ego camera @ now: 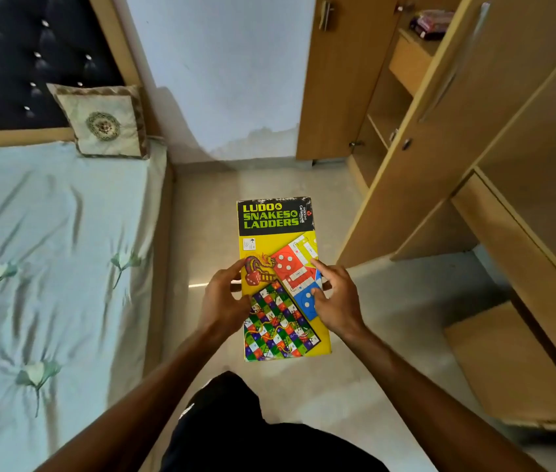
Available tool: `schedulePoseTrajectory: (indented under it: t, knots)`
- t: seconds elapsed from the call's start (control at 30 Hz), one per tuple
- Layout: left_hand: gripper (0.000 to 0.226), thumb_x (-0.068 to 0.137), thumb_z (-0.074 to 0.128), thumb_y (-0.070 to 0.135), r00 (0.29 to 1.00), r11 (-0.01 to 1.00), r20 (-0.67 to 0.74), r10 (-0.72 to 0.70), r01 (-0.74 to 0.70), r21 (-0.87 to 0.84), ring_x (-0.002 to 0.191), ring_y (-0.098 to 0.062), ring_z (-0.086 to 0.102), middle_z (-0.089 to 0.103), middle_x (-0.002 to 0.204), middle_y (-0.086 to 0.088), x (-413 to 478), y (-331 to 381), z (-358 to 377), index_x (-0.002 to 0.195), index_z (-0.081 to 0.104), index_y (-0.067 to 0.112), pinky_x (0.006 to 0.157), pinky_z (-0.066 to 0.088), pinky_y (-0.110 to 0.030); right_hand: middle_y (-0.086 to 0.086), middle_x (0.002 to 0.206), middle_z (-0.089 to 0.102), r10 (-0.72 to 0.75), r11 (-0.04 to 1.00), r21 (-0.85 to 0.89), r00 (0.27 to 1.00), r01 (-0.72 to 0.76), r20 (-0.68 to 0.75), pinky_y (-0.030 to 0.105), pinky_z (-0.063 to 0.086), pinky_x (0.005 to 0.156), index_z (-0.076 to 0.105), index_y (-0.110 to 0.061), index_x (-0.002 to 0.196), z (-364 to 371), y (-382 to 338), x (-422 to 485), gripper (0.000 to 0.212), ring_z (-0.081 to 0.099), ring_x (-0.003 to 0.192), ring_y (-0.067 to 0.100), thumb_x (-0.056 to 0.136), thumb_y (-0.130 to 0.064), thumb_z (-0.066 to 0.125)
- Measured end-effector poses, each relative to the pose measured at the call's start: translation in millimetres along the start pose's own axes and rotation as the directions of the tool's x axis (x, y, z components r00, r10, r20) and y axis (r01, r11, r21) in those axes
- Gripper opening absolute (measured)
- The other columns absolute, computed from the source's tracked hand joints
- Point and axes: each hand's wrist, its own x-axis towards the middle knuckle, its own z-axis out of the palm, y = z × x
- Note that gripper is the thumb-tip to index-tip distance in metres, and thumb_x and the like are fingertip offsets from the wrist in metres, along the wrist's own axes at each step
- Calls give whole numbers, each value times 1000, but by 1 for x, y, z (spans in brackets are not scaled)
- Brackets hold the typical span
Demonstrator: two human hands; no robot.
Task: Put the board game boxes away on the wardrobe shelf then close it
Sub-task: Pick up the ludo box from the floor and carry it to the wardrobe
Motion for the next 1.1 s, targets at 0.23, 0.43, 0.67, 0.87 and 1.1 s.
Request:
schedulePoseTrajectory:
  t: [0.23, 0.43, 0.67, 0.87, 1.1]
  knots:
    - [63, 82, 77, 14, 1000, 999, -8, -25, 25, -34, 102, -19, 63, 58, 120, -4, 184, 8, -14, 139, 53, 26, 58, 54, -22, -5, 118, 46, -14, 1000, 16, 1000, 13, 17, 18, 58, 67, 46, -25, 140, 32, -27, 188, 53, 56, 108, 15, 92, -8, 61]
    - [59, 82, 77, 21, 999, 1000, 44, -16, 16, 5, 106, -20, 62, 58, 123, -4, 335, 28, -30, 137, 54, 26, 70, 60, -43, -4, 120, 47, 12, 1000, 15, 1000, -11, -20, 17, 56, 68, 47, -23, 140, 49, -57, 321, 52, 56, 108, 15, 92, -11, 63]
    - [65, 81, 78, 23, 984, 998, 170, 44, -49, 25, 101, -12, 61, 58, 125, -4, 522, 60, -17, 139, 51, 28, 65, 58, -31, -2, 122, 48, 112, 993, 46, 987, -107, -117, 26, 60, 70, 49, -24, 138, 40, -69, 484, 53, 57, 108, 17, 90, -11, 65]
    - [68, 81, 78, 23, 971, 997, 233, 61, -71, 33, 102, -13, 59, 57, 127, -5, 673, 96, 25, 142, 48, 25, 59, 50, -19, 0, 119, 49, 123, 992, 61, 975, -114, -184, 13, 52, 64, 49, -21, 138, 19, -57, 628, 53, 57, 103, 14, 89, -7, 65]
    - [62, 80, 79, 25, 959, 992, 266, 95, -114, 58, 99, -16, 61, 56, 115, 3, 809, 151, 76, 137, 54, 23, 72, 58, -39, 3, 119, 50, 172, 983, 102, 956, -152, -238, 28, 58, 78, 51, -21, 137, -17, -44, 763, 52, 59, 104, 16, 89, -4, 62]
